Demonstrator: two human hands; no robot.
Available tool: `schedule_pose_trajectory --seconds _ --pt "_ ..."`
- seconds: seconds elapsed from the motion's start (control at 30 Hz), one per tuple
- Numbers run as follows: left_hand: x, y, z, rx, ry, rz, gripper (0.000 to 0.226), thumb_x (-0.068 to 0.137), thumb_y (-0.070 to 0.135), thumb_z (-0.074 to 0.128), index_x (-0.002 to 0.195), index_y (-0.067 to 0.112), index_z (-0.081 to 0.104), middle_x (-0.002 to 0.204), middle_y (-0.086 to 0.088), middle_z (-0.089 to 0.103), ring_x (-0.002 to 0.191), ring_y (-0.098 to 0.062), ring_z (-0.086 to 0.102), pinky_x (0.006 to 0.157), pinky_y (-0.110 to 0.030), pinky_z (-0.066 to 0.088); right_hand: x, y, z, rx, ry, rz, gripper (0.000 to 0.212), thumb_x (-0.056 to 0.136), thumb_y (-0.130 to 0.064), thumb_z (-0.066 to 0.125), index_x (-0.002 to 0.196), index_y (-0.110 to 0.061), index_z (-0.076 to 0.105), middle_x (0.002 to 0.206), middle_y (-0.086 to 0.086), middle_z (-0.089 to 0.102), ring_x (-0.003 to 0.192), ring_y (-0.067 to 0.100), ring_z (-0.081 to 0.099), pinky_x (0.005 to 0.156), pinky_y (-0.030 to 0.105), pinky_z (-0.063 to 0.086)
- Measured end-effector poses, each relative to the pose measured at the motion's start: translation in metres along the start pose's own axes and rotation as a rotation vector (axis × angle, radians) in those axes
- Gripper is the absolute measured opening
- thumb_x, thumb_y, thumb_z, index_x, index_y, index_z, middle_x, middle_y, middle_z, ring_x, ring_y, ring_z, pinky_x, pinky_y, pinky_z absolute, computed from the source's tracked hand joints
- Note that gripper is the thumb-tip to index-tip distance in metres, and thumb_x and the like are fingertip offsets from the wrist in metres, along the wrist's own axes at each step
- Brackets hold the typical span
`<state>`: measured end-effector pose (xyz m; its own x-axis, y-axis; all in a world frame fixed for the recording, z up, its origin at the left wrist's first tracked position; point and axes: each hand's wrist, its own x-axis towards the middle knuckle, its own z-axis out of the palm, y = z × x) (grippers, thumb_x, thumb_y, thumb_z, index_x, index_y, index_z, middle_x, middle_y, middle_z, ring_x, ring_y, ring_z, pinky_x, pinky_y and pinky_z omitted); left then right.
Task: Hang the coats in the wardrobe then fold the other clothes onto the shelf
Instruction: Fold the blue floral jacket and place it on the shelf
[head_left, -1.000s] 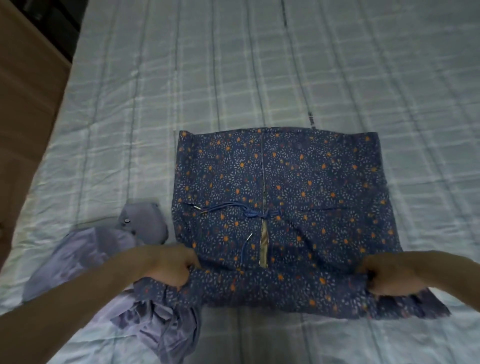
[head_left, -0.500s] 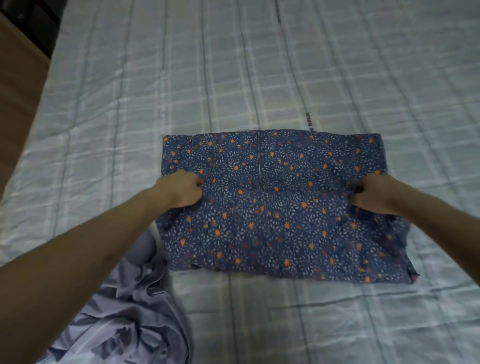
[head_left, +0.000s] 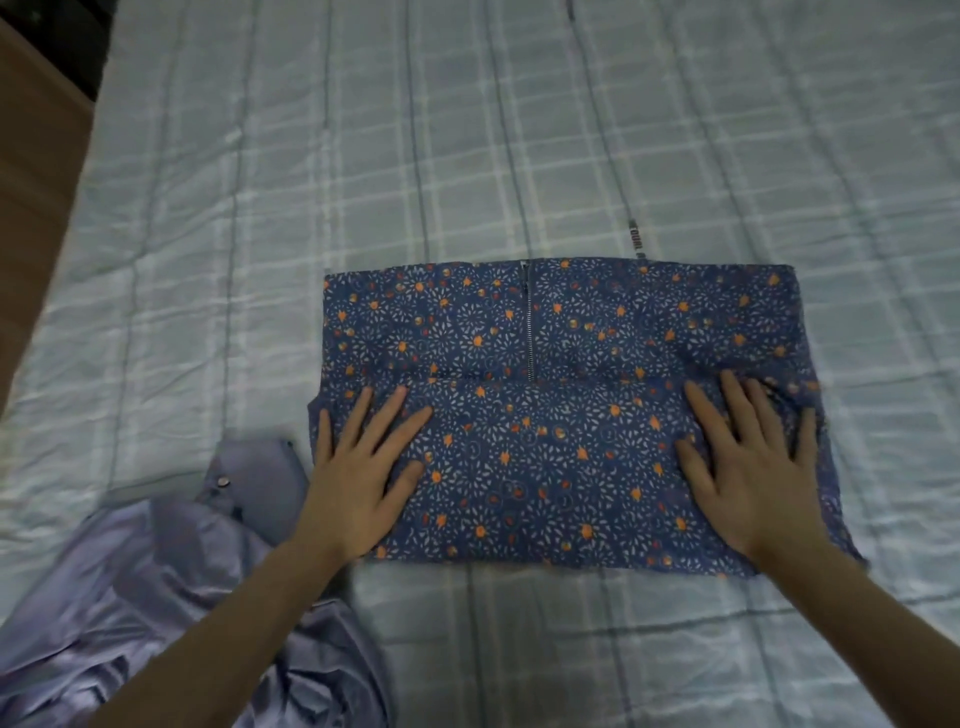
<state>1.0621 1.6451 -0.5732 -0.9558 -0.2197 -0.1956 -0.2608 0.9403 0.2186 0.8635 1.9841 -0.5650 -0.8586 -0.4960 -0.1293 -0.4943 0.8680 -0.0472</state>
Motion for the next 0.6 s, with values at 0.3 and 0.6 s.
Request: schedule_pose_trajectory --seconds 0.3,0.6 --pt "0.009 -0.008 -0.002 -0.022 -0.12 0.0 0.056 0.096 0.062 0.013 0.15 0.05 0.004 0.162 0.016 -0.009 0.148 -0.019 -0.018 0.118 -0.054 -0.008 0.004 0.017 0.002 -0.015 -0.065 -0.03 0.067 0.092 -0.054 0.027 0.152 -0.024 0.026 0.159 0.006 0.023 0.146 0.028 0.022 0.112 0.057 0.019" --pt "-0.049 -0.002 -0.019 0.113 -0.178 0.283 0.102 0.056 0.037 0.062 0.151 0.018 0.032 0.157 -0.004 0.029 0.143 -0.028 0.028 0.11 -0.049 0.024 -0.054 0.018 -0.036 0.105 0.051 -0.487 0.052 0.068 -0.035 0.059 0.117 -0.019 0.059 0.12 0.004 0.061 0.105 0.028 0.058 0.101 0.053 0.036"
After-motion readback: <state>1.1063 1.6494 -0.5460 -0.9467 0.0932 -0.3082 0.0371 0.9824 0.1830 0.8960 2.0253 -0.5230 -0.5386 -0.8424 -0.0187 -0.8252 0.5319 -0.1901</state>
